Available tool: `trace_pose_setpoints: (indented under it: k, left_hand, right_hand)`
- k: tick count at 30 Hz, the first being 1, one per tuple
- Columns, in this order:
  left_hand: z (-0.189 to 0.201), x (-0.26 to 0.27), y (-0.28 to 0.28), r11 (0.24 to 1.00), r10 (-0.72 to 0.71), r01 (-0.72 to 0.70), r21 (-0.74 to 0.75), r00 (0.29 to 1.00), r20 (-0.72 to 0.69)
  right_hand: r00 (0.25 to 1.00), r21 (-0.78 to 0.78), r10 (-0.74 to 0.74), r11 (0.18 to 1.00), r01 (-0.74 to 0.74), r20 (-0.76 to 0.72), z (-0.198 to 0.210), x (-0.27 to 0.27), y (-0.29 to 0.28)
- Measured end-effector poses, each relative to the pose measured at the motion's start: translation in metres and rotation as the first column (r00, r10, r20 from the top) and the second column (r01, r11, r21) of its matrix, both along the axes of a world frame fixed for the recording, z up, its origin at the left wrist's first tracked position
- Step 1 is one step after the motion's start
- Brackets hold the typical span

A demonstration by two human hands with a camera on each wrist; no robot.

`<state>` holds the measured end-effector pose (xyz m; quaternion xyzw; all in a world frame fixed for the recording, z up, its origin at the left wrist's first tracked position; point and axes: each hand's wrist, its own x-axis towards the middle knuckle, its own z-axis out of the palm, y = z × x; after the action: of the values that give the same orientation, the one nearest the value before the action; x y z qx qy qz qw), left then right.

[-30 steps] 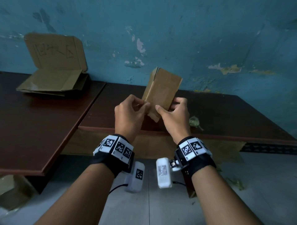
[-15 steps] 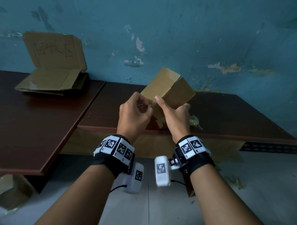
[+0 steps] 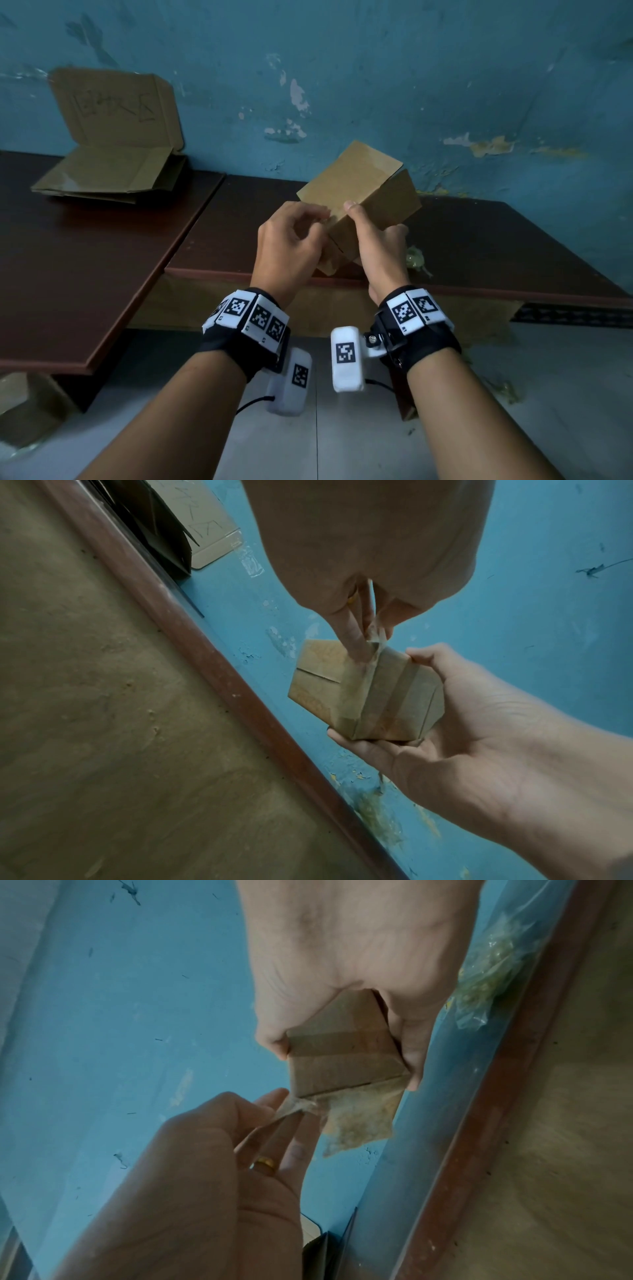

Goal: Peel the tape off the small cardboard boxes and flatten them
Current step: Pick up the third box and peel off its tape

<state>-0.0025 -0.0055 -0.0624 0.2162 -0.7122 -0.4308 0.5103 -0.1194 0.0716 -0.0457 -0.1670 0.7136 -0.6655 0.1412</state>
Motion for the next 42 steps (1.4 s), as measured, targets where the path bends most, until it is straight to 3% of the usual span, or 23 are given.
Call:
trace_pose_setpoints:
  k: [11, 20, 35, 39, 42]
  left_hand:
    - [-0.008, -0.009, -0.005, 0.996, 0.021, -0.023, -0.083, 1.000, -0.023]
    - [-0.016, -0.015, -0.010, 0.993, -0.001, -0.002, -0.120, 1.000, -0.027]
    - [-0.006, -0.012, -0.003, 0.989, 0.074, -0.077, -0.128, 0.997, -0.033]
    - [-0.003, -0.011, 0.002, 0.999, 0.022, -0.024, -0.026, 0.997, -0.071]
    - [-0.002, -0.011, 0.004, 0.998, 0.060, -0.059, 0.022, 0.995, -0.078]
  right_hand:
    - [0.991, -0.085, -0.036, 0.995, 0.047, 0.130, -0.006, -0.009, -0.009]
    - [0.995, -0.086, -0.022, 0.996, 0.030, 0.097, -0.007, -0.013, -0.008]
    - [0.980, -0.134, -0.023, 0.990, 0.050, 0.200, -0.005, -0.013, -0.012]
    - [0.980, -0.122, -0.036, 0.991, 0.060, 0.196, -0.002, -0.012, -0.010]
    - [0.981, -0.142, -0.035, 0.988, 0.063, 0.192, -0.001, -0.009, -0.012]
